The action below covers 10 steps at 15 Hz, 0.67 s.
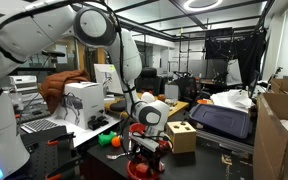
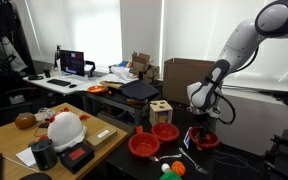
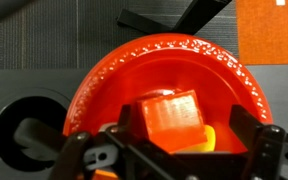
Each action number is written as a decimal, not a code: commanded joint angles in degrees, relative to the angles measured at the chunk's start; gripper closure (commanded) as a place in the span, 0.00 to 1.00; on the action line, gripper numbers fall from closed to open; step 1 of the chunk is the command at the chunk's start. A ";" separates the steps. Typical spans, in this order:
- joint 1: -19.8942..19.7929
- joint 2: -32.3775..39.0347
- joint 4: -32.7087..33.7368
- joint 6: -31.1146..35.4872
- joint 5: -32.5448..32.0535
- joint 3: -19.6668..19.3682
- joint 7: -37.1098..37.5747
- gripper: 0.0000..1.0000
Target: Move the red block to the red bowl on the left.
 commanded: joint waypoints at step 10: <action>-0.49 -0.99 -0.12 0.06 0.21 -0.02 0.44 0.72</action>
